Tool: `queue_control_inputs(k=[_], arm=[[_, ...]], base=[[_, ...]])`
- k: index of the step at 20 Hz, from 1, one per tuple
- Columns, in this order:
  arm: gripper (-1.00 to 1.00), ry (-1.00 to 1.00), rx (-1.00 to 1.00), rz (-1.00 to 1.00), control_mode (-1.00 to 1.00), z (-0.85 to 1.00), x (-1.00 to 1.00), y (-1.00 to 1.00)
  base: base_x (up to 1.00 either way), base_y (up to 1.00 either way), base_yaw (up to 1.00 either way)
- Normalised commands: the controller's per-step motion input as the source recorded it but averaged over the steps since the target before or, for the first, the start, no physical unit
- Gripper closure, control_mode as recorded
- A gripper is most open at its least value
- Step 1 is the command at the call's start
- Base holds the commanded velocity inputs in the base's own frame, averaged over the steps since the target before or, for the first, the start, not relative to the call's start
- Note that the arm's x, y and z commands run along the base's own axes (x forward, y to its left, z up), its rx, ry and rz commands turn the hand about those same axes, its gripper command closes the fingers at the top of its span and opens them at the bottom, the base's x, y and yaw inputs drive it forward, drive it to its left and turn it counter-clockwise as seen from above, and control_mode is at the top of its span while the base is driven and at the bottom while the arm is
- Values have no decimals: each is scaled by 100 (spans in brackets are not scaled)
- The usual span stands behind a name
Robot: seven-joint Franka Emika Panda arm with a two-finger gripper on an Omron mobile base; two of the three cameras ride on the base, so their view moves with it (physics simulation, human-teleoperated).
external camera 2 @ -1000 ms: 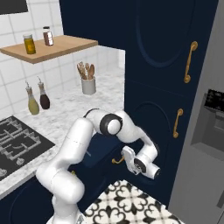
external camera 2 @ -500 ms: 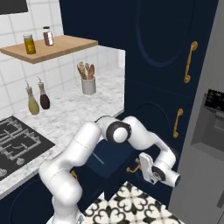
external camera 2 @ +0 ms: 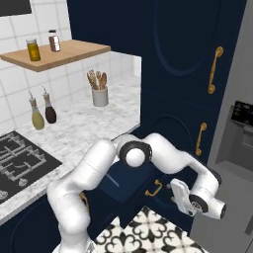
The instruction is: Take a straw from the drawer in front and place it inside the glass cup on the dining counter.
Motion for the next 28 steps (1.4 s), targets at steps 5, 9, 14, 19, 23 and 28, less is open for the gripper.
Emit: queue_control_inputs(k=[5,9,14,19,23,28], arm=[[-100,0,-25,0,-100,100,-10,42],[-100,0,-30,0,-100,100,0,96],[-100,10,-32,0,-100,84,0,100],[-100,28,-30,-2,-100,19,23,84],[-100,37,-24,-4,-100,-6,47,59],[-100,31,-21,-2,-100,-24,50,48]], base=[[0,0,0],[0,0,0],[0,0,0],[0,0,0],[0,0,0],[0,0,0]])
